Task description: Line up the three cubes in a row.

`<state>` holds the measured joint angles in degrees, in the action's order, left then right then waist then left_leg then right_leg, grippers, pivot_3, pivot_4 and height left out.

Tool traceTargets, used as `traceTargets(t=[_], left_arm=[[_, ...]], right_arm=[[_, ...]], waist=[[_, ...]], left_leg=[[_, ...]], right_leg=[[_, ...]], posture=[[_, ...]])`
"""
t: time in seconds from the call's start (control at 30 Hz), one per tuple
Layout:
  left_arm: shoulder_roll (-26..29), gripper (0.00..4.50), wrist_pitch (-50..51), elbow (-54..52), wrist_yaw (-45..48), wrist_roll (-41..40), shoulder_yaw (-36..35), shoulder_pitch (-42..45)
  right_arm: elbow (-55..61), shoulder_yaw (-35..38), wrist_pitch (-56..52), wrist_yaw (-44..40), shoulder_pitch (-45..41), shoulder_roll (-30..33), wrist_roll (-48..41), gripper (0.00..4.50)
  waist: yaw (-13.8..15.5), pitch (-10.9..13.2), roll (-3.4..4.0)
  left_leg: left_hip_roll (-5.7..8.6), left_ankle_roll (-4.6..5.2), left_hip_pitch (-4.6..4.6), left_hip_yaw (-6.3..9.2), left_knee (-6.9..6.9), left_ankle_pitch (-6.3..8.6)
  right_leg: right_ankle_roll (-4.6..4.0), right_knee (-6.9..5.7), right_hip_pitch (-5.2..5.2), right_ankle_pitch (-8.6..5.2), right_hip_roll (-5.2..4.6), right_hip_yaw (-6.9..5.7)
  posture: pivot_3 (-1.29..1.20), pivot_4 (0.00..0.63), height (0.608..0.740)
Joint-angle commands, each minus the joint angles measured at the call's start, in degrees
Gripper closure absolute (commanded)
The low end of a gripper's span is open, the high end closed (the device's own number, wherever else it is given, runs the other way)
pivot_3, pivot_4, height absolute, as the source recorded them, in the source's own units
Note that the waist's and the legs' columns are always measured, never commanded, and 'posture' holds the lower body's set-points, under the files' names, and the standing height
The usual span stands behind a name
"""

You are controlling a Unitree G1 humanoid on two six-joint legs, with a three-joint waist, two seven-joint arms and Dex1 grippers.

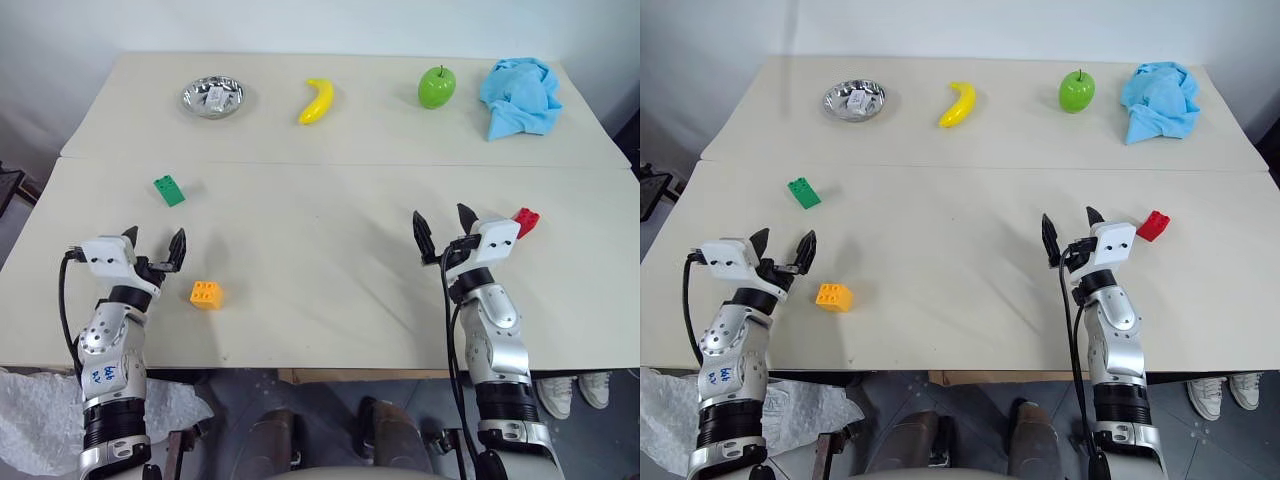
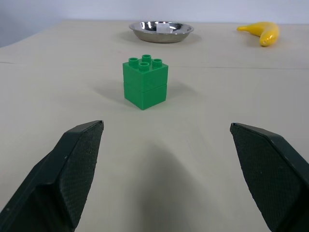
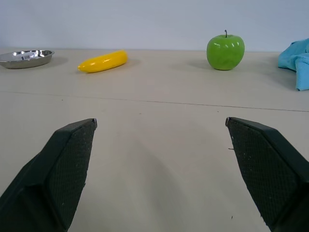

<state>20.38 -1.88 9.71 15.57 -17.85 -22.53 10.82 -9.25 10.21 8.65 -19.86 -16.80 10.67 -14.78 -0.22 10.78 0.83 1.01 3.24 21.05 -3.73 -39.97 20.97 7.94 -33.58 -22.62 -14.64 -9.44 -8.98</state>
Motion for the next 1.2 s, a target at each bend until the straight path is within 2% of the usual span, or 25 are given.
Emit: traceTargets(t=[0.03, 0.23, 0.33, 0.47, 0.6, 0.77, 0.9, 1.03, 1.2], left_arm=[[0.22, 0.03, -0.44, -2.35, -0.45, -0.59, -0.95, -0.63], [2.11, 0.03, 1.46, -9.38, 10.11, -8.32, -0.03, -3.15], [7.83, 0.03, 3.54, -13.46, 18.84, -9.42, 2.58, -3.35], [14.87, 0.03, 5.69, -13.93, 32.81, -11.25, 8.59, 1.26], [16.85, 0.03, 6.56, -12.0, 42.31, -11.45, 14.29, 8.29], [13.85, 0.03, 11.28, -9.74, 47.39, -12.05, 20.46, 15.15], [11.53, 0.03, 9.76, -7.13, 49.92, -9.57, 23.57, 16.07], [9.87, 0.03, 10.19, -8.25, 49.57, -9.15, 24.45, 16.0], [8.67, 0.03, 8.37, -7.61, 48.09, -7.01, 24.67, 16.64]], right_arm=[[0.93, 0.21, 1.01, -0.56, -0.77, 0.16, -0.8, 0.0], [7.45, 0.36, -1.99, -3.91, 1.2, 2.09, -3.98, 0.0], [18.6, 2.47, -8.46, -8.89, 6.43, 7.33, -10.83, 0.0], [28.38, 9.61, -15.56, -11.18, 15.27, 15.7, -17.5, 0.0], [30.74, 18.63, -17.88, -12.78, 23.78, 20.43, -20.74, 0.0], [21.54, 26.04, -14.8, -16.59, 32.5, 21.2, -19.08, 0.0], [16.02, 27.33, -13.59, -16.66, 31.99, 20.93, -18.69, 0.0], [10.81, 25.51, -13.64, -18.94, 28.08, 24.93, -16.3, 0.0], [-4.0, 20.75, -13.57, -22.54, 15.76, 32.61, -11.43, 0.0]], waist=[[0.0, 0.0, 0.0], [0.07, 0.01, 0.02], [0.49, 0.05, 0.06], [1.03, 0.07, 0.12], [1.67, 0.07, 0.12], [1.62, 0.07, 0.11], [1.0, 0.07, 0.14], [0.31, 0.08, 0.14], [0.21, 0.08, 0.14]], left_leg=[[0.0, 0.0, 0.0, 0.0, 0.0, 0.0], [-0.01, 0.0, 0.02, 0.01, 0.0, 0.0], [-0.01, 0.0, 0.06, 0.04, -0.01, 0.0], [0.05, 0.03, 0.04, 0.05, 0.0, 0.04], [0.04, 0.01, 0.03, 0.0, 0.01, 0.06], [0.05, 0.02, 0.02, -0.09, 0.03, 0.05], [0.03, 0.05, -0.06, -0.19, 0.04, 0.04], [-0.06, 0.03, -0.05, -0.21, 0.0, 0.03], [-0.06, 0.05, -0.07, -0.2, -0.05, 0.01]], right_leg=[[0.0, 0.0, 0.0, 0.0, 0.0, 0.0], [0.0, 0.02, -0.01, 0.0, 0.0, 0.0], [0.0, 0.03, -0.01, 0.0, -0.01, -0.02], [0.0, 0.09, 0.02, 0.0, -0.02, -0.01], [0.0, 0.09, 0.04, 0.0, 0.0, 0.0], [0.0, 0.1, 0.04, 0.0, 0.05, 0.02], [0.01, 0.11, 0.06, 0.0, 0.05, 0.08], [0.02, 0.1, 0.06, 0.0, 0.1, 0.11], [0.03, 0.08, 0.07, 0.0, 0.07, 0.13]], posture=[[0.0, 0.15, 0.74], [0.0, 0.15, 0.74], [0.0, 0.15, 0.74], [0.0, 0.15, 0.74], [0.0, 0.15, 0.74], [0.0, 0.15, 0.74], [0.0, 0.15, 0.74], [0.0, 0.15, 0.74], [0.0, 0.15, 0.74]])
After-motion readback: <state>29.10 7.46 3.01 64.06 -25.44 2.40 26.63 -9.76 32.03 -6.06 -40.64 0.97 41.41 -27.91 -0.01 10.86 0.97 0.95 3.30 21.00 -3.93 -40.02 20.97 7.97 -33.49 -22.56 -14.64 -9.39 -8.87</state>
